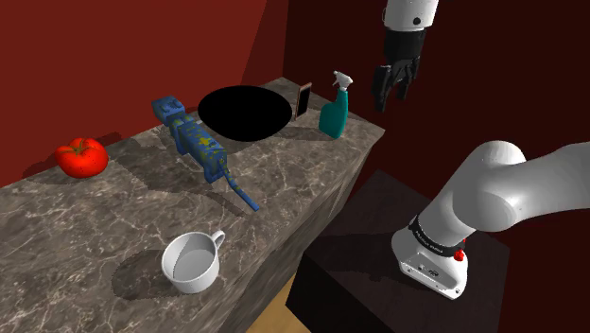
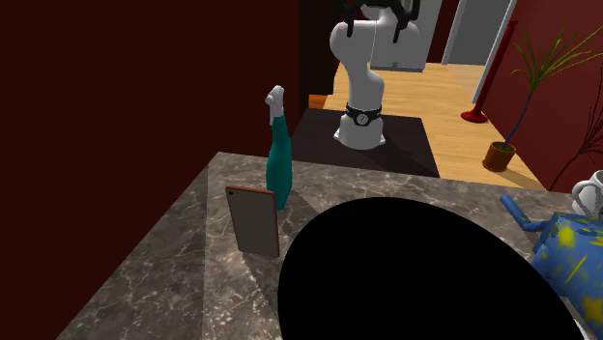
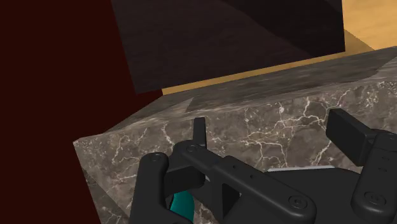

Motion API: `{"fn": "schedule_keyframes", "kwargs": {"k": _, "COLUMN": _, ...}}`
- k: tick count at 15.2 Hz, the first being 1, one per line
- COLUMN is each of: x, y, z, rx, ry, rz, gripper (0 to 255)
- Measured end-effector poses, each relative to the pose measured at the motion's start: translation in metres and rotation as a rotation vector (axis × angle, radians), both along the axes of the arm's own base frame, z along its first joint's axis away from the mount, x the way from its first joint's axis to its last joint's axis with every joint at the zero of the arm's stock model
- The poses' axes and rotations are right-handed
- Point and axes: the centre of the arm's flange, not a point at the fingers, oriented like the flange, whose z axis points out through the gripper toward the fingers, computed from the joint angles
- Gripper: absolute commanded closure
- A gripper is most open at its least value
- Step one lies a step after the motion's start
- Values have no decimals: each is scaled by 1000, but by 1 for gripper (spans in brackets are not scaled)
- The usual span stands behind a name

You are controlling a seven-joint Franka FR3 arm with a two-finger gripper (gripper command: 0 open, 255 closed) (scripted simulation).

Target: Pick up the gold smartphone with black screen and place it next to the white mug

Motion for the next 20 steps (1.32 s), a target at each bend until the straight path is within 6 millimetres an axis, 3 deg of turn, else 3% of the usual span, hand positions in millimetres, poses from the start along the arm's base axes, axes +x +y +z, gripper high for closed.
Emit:
{"fn": "schedule_keyframes", "kwargs": {"k": 4, "x": 19, "y": -10, "z": -11, "rx": 1, "ry": -13, "rz": -8, "gripper": 0}}
{"fn": "schedule_keyframes", "kwargs": {"k": 20, "x": 188, "y": -83, "z": -83, "rx": 9, "ry": -120, "rz": -65, "gripper": 0}}
